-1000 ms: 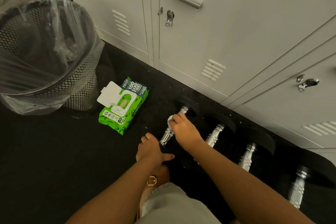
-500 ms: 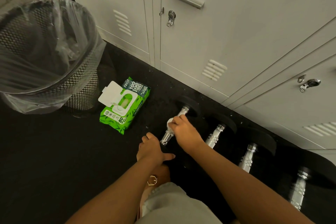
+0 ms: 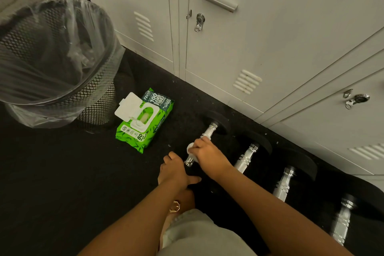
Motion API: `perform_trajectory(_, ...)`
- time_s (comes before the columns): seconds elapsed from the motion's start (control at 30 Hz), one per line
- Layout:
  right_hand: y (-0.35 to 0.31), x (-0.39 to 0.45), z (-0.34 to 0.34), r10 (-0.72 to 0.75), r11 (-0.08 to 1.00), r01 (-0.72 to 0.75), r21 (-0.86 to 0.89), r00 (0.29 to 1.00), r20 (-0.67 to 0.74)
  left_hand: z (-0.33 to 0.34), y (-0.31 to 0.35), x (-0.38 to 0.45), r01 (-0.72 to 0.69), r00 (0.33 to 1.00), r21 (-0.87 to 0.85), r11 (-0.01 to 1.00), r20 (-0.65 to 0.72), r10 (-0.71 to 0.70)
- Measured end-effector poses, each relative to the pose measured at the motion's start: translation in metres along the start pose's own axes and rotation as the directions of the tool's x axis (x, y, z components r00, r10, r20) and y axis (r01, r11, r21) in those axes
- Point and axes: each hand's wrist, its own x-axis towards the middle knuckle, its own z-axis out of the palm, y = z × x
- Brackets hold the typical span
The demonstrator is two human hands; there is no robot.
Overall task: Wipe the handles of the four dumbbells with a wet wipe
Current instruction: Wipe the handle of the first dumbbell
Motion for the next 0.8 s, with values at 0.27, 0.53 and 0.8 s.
perform_trajectory(0.27, 0.000, -0.003, 0.007, -0.079, 0.997, 0.079, -0.005, 0.997, 0.021, 0.000, 0.000, 0.000, -0.004, 1.000, -0.002, 1.000, -0.007, 0.004)
perform_trajectory(0.53, 0.001, -0.006, 0.015, -0.098, 0.985, 0.118, 0.127, 0.983, -0.158, 0.000, 0.000, 0.000, -0.004, 1.000, -0.002, 1.000, -0.004, 0.004)
perform_trajectory(0.8, 0.003, -0.015, 0.028, -0.053, 0.962, 0.101, 0.253, 0.981, -0.189, 0.000, -0.001, -0.001, -0.010, 1.000, -0.003, 1.000, -0.011, 0.010)
